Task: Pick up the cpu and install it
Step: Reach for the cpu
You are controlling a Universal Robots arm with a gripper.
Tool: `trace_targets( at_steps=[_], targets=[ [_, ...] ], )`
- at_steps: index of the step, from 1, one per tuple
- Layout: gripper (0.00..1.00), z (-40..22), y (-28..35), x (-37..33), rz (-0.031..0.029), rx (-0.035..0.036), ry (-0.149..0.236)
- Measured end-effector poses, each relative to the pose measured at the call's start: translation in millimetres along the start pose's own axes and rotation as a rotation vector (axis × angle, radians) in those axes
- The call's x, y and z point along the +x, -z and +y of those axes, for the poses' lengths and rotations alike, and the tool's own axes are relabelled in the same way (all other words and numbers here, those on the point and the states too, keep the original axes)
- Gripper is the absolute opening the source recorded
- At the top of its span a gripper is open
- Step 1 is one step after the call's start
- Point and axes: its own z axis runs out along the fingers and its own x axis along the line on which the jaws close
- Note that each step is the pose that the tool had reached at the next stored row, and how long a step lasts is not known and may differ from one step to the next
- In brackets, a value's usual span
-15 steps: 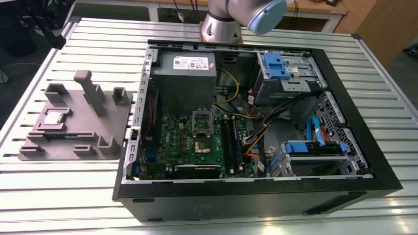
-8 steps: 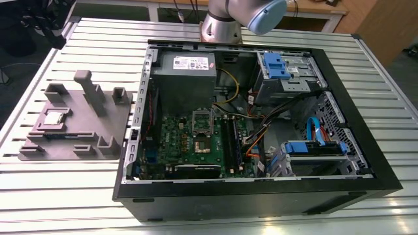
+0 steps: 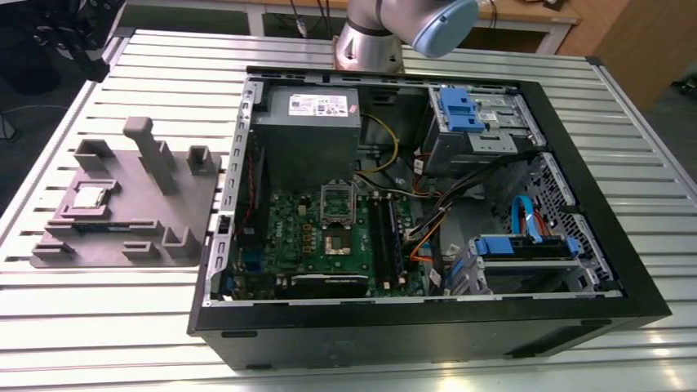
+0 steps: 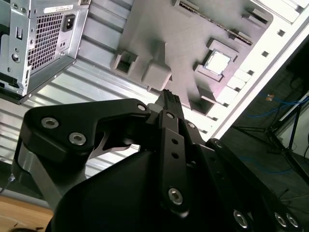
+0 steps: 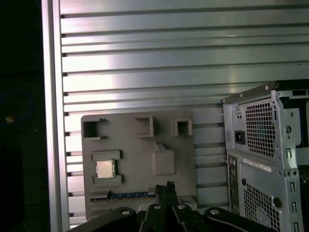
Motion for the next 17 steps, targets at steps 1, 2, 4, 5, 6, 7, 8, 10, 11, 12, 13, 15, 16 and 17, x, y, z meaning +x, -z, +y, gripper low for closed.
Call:
trace_targets(
  at_steps=[1, 2, 4, 5, 6, 7, 8, 10, 11, 12, 13, 15, 16, 17],
  targets=[
    [0.1, -0.2, 0.0, 2.6, 0.0001, 0.0, 0.0],
    [0.1, -0.3, -0.1, 3.8, 0.0, 0.0, 0.0],
    [0.1, -0.5, -0.1, 6.8, 0.0001, -0.0001, 0.0],
    [0.1, -0.6, -0.1, 8.4, 0.0, 0.0, 0.0],
    [0.1, -0.8, -0.2, 9.8, 0.0, -0.0001, 0.0],
    [0.1, -0.8, -0.2, 11.1, 0.0, -0.0001, 0.0],
    [0.1, -1.0, -0.2, 12.4, 0.0, -0.0001, 0.0],
    [0.1, -1.2, -0.2, 15.2, 0.0001, 0.0, 0.0],
    [0.1, -1.3, -0.2, 16.5, 0.0, -0.0001, 0.0],
    [0.1, -1.4, -0.2, 18.0, -0.0001, -0.0001, 0.0],
    [0.1, -1.5, -0.2, 19.4, 0.0001, 0.0, 0.0],
    [0.1, -1.7, -0.1, 22.2, 0.0002, 0.0, 0.0],
    [0.1, -1.7, -0.1, 22.2, 0.0, -0.0001, 0.0],
    [0.1, -1.7, -0.1, 22.2, 0.0, -0.0001, 0.0]
  ],
)
